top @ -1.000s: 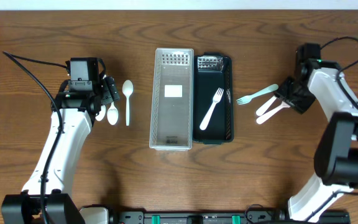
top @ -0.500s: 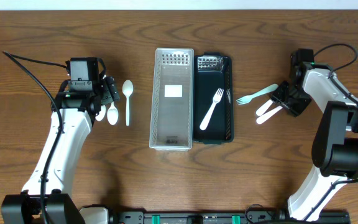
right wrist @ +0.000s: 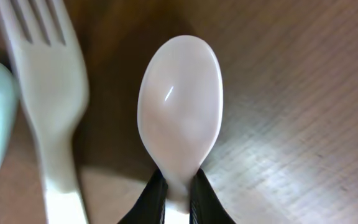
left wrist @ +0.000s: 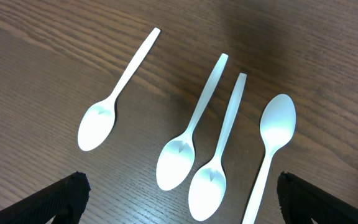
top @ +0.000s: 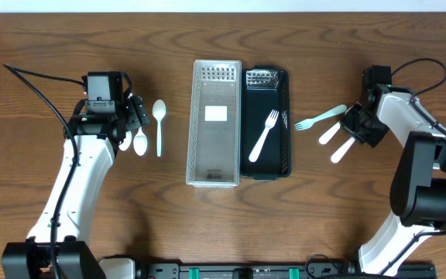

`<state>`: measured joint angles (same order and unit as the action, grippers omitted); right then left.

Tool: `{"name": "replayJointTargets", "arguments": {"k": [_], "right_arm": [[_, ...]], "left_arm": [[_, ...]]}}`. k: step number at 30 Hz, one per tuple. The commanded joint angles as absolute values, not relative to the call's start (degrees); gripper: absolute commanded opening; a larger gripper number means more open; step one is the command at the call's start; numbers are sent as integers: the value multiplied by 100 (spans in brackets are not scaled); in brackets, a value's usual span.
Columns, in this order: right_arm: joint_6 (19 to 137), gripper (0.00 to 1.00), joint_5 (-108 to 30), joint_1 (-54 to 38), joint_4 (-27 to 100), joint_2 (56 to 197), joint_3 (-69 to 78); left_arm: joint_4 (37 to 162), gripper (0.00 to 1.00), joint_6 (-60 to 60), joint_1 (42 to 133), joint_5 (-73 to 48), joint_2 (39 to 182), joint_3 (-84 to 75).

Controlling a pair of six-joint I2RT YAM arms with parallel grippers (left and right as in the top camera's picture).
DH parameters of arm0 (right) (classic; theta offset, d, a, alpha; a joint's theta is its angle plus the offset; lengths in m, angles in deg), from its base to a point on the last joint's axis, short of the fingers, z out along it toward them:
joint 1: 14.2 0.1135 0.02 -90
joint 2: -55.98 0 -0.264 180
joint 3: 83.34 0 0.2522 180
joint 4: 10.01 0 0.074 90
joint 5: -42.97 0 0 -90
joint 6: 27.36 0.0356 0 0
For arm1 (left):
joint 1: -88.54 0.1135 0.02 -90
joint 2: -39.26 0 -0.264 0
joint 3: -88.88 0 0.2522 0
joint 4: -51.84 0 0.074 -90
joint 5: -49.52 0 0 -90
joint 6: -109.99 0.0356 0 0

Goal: Pack container
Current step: 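Grasp the white spoon beside the forks with the right gripper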

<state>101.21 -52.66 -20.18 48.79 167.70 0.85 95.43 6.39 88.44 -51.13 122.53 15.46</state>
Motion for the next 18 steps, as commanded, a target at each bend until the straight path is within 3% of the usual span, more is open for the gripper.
{"name": "replayJointTargets", "arguments": {"k": [1, 10, 18], "right_arm": [[10013, 1, -5366, -2005, 5067, 16277, -44], [9705, 1, -4651, -975, 4734, 13990, 116], [9627, 1, -4702, 474, 4291, 14189, 61]], "left_arm": [[9558, 98, 687, 8846, -5120, 12275, 1456], [9558, 98, 687, 8846, -5120, 12275, 1456], [9558, 98, 687, 8846, -5120, 12275, 1456]]}}
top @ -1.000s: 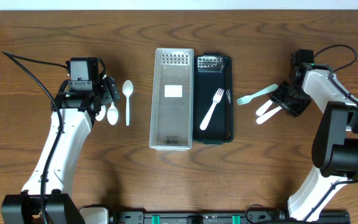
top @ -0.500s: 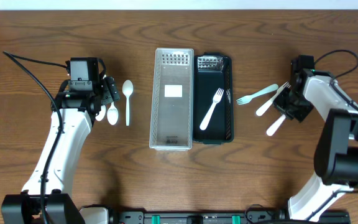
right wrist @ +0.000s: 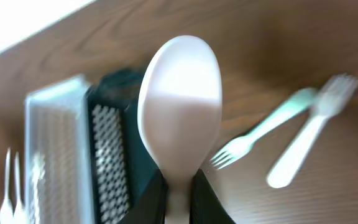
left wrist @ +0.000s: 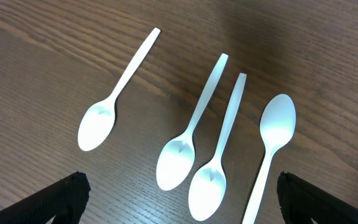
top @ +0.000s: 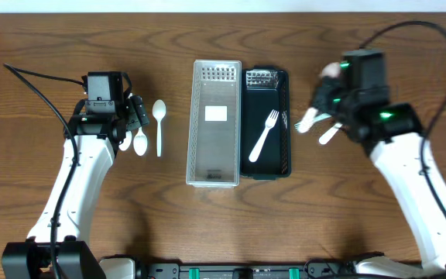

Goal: Pack container
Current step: 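Grasp the white spoon beside the forks with the right gripper, then carry the held utensils left and release them into the black tray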

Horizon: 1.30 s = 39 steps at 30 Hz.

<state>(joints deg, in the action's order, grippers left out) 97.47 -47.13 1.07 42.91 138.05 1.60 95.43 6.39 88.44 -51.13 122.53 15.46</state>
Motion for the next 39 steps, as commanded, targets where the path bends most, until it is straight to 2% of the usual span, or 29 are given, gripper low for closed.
{"name": "replayJointTargets", "arguments": {"k": [1, 8, 12, 16, 22, 30, 39], "right_arm": [[9624, 1, -4702, 614, 4282, 14375, 61], [9353, 3, -4365, 1283, 3775, 15859, 59], [9085, 50, -4337, 1370, 3611, 15979, 142], [8949, 66, -4409, 1092, 3751, 15529, 415], [9144, 71, -5130, 32, 3919, 14709, 501], [9762, 62, -5583, -1603, 4863, 15162, 435], [9773, 62, -5364, -1871, 4949, 16366, 433]], "left_arm": [[9558, 98, 687, 8846, -5117, 12275, 1456], [9558, 98, 687, 8846, -5120, 12275, 1456], [9558, 98, 687, 8846, -5117, 12275, 1456], [9558, 98, 687, 8846, -5120, 12275, 1456], [9558, 98, 687, 8846, -5120, 12275, 1456], [9558, 98, 687, 8846, -5120, 12275, 1456], [9558, 98, 687, 8846, -5117, 12275, 1456]]}}
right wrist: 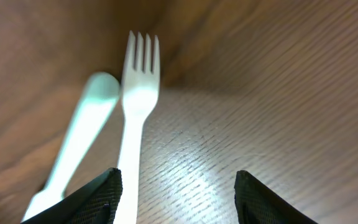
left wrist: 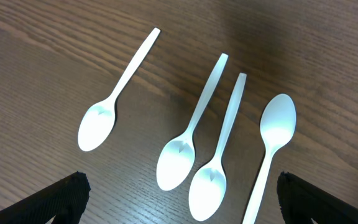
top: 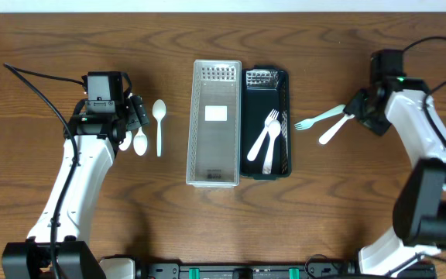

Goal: Pack container
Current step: 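Carry the held utensils left and release them into the black tray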

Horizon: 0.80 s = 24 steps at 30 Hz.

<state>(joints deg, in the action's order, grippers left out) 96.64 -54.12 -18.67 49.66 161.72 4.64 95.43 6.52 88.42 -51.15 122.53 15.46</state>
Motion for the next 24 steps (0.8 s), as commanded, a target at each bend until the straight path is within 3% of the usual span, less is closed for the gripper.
{"name": "replayJointTargets", "arguments": {"k": [1, 17, 20, 23, 24], "right_arm": [[9773, 63, -5375, -1865, 4931, 16443, 433], [9467, 61, -5132, -1863, 4363, 17343, 422], [9404, 47, -5132, -1863, 4389, 17343, 422], [9410, 6, -5130, -1863, 4503, 17341, 422], [9408, 1, -5132, -1863, 4553, 17334, 422]], "left_arm": [[9558, 98, 687, 8846, -5117, 12275, 1456], [9558, 98, 687, 8846, -5117, 12275, 1456], [9558, 98, 687, 8846, -5117, 12275, 1456], [9558, 98, 687, 8846, -5120, 12275, 1456], [9558, 98, 687, 8846, -5117, 12275, 1456]]}}
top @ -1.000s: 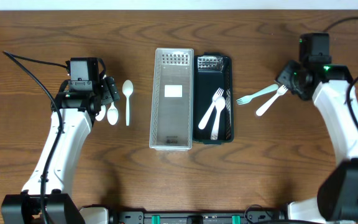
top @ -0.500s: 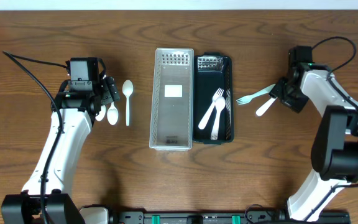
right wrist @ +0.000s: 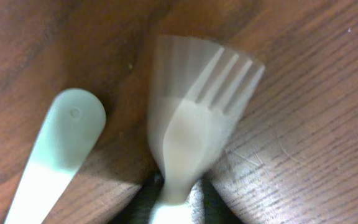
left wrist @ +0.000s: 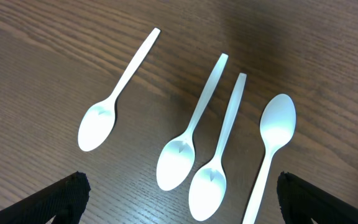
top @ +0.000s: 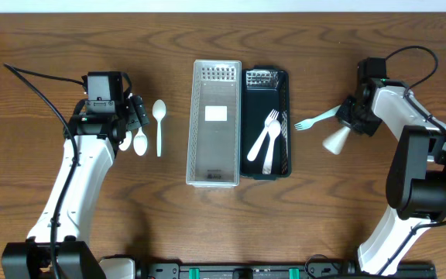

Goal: Pack container
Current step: 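Carry the held utensils left and release them into the black tray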

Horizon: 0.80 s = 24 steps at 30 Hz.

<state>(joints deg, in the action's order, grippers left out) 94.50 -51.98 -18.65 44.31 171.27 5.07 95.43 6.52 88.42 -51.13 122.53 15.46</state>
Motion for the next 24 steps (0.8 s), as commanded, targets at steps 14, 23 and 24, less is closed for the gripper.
{"name": "replayJointTargets", "arguments": {"k": [14, 23, 24], "right_arm": [[8840, 1, -4619, -1211, 4667, 14803, 708], [8746, 1, -4568, 539, 4304, 14375, 643], [8803, 1, -4577, 727, 4343, 14526, 625]], "left_arm": [[9558, 98, 687, 8846, -5117, 12275, 1456], [9558, 98, 687, 8846, -5120, 12275, 1456], [9558, 98, 687, 8846, -5117, 12275, 1456]]}}
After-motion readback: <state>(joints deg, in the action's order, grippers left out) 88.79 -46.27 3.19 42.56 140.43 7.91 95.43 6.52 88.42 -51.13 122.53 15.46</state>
